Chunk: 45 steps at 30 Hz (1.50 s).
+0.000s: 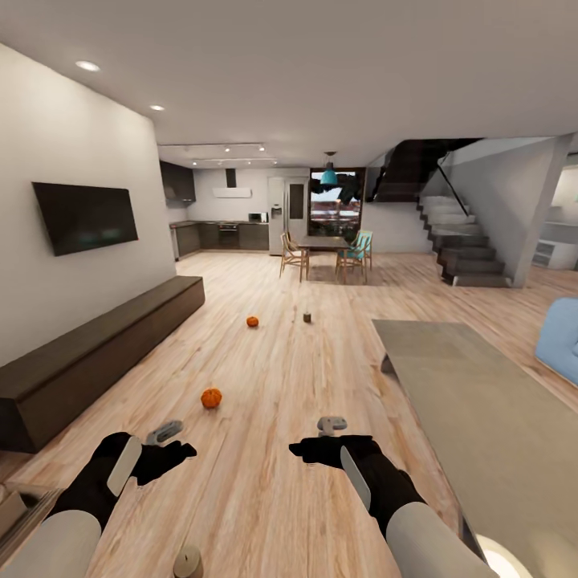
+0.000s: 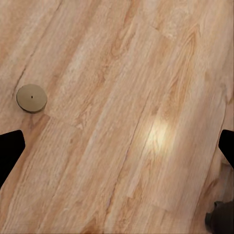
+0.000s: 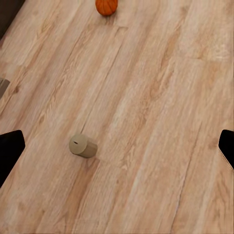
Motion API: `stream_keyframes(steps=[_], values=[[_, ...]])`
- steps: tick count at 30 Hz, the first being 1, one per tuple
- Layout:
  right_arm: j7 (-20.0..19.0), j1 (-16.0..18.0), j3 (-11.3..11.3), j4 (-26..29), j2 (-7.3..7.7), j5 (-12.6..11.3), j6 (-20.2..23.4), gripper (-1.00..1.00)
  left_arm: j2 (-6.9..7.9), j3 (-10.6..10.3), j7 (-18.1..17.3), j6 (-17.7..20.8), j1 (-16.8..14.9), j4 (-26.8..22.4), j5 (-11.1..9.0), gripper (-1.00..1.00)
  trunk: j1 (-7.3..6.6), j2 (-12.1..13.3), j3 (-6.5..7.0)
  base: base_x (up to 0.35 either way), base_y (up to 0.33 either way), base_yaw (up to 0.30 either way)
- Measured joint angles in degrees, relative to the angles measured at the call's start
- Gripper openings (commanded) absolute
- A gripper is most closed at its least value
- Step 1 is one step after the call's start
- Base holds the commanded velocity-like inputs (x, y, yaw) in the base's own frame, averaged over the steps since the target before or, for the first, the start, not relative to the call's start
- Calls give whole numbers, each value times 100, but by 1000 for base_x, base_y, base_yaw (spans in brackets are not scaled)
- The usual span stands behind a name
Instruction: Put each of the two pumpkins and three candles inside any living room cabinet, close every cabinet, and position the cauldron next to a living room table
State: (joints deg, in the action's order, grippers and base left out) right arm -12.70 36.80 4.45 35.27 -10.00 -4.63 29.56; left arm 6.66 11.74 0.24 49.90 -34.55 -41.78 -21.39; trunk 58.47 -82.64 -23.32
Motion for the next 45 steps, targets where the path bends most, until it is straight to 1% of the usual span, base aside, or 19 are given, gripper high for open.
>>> stream_keyframes(steps=[8,17,29,45], values=[[2,0,6,7,0,0,0,100,1,7,0,0,1,0,0,100,0,0,3,341,0,7],[20,0,25,8,0,0,0,100,-5,14,0,0,1,0,-1,100,1,0,6,302,-82,202],[9,0,26,8,0,0,0,100,-6,20,0,0,4,0,0,100,0,0,6,295,-38,21],[-7,0,27,8,0,0,1,100,-5,17,0,-2,4,1,-2,100,1,0,6,303,-167,28]])
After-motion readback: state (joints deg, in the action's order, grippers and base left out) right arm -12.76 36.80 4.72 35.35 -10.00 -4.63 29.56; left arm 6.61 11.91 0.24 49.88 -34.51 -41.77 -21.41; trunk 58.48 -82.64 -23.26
